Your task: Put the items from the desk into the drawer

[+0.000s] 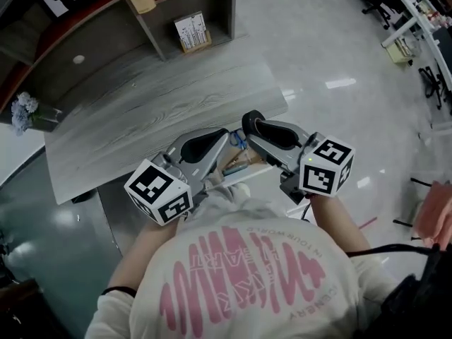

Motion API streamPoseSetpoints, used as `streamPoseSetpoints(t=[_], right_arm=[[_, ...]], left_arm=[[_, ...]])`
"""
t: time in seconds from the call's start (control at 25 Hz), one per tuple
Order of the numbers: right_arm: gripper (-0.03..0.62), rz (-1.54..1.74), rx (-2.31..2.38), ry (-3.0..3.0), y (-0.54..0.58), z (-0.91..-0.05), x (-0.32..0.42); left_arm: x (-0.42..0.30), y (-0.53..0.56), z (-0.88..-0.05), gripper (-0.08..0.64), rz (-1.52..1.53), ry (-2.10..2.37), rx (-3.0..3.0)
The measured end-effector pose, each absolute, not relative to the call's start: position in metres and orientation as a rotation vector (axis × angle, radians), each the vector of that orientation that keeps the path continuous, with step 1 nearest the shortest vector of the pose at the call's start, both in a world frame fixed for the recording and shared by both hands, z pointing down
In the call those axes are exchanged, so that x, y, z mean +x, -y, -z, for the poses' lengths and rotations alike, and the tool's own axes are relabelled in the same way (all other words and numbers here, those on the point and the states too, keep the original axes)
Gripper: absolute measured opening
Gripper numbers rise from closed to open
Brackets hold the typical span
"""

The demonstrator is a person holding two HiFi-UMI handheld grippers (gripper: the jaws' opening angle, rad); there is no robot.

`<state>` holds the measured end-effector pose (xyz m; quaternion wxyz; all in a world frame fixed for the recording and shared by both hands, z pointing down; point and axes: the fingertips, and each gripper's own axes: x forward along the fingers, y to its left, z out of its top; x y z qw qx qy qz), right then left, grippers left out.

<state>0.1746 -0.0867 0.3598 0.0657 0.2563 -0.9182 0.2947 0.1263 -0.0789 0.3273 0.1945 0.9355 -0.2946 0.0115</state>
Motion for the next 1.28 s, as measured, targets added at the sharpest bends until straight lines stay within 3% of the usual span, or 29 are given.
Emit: streamPoseSetpoints(t=[0.84, 1.28], right_arm=[[0.133, -1.194, 0.678, 2.404, 0.054, -0.542, 0.120], [0.132, -1.188, 0.689, 2.124, 0.052, -0.661, 0.125]], left_arm=[[0.059, 0.054, -0.431, 0.020, -0.167, 0.886, 2.431], [0.029, 0.023, -0.474, 0.020, -0.216, 0.972, 2.284]])
